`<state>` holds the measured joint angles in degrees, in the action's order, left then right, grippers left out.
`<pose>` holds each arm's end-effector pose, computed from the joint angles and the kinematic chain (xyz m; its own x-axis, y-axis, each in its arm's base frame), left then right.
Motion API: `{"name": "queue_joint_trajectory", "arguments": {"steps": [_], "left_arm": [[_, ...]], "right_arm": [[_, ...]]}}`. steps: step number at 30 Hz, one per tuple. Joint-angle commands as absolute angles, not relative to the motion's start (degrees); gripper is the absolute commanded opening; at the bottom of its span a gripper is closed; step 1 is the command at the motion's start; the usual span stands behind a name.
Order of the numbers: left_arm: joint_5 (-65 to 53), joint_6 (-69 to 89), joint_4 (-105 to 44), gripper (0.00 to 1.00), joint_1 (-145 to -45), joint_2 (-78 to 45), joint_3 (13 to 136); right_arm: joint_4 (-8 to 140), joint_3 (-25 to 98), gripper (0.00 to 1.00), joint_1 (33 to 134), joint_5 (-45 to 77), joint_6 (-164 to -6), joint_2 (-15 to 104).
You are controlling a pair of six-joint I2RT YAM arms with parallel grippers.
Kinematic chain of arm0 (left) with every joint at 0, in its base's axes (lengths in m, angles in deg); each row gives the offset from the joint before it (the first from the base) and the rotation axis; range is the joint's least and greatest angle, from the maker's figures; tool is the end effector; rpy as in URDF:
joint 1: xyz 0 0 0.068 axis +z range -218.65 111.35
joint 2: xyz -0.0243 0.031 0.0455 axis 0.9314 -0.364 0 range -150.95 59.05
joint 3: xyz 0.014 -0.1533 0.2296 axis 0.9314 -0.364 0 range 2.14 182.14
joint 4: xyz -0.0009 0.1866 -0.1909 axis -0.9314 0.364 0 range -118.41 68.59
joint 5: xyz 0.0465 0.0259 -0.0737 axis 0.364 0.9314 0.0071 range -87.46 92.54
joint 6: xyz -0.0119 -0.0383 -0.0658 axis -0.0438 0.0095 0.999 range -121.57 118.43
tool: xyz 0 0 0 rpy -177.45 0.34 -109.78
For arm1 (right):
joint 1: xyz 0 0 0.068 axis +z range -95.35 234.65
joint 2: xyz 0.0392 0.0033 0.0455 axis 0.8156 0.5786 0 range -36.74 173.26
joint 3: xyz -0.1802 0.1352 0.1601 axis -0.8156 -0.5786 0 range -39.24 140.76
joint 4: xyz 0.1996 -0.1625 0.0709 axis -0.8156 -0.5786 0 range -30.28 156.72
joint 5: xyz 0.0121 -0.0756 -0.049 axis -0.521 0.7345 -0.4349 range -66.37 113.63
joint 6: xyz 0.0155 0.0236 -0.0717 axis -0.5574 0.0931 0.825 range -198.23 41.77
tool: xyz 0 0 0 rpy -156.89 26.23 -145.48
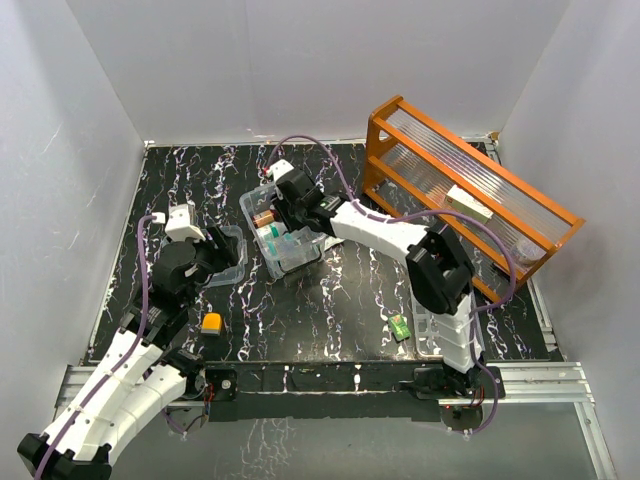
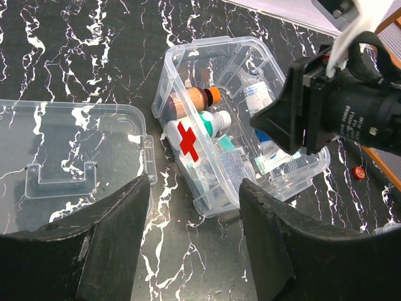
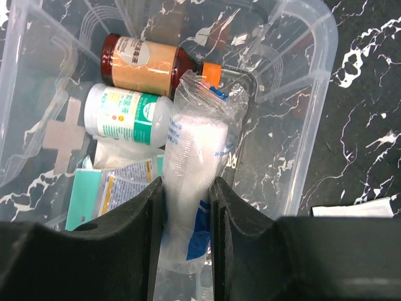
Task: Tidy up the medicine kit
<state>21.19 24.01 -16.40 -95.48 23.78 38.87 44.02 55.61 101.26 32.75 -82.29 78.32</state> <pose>0.1741 -0.0646 0.3096 -0.2107 -0.3518 -0.9120 0.0621 0.9263 -0.3717 0.3449 0.3498 0.2312 -0.5117 -0.4396 -0.7382 -0.6031 0.7957 -0.0558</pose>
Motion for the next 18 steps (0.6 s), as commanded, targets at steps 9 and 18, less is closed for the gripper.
{"name": "queue_joint_trajectory", "arguments": {"steps": [9, 18], "left_arm": [[20.7, 23.7, -16.9, 0.58, -95.3, 24.0, 39.0], [20.5, 23.8, -17.0, 0.58, -95.3, 23.9, 39.0]], "right_arm": [[33.2, 68.5, 0.32, 101.6, 45.6, -83.0, 87.3], [37.9, 68.4, 0.36, 101.6, 47.7, -80.9, 89.8]]}}
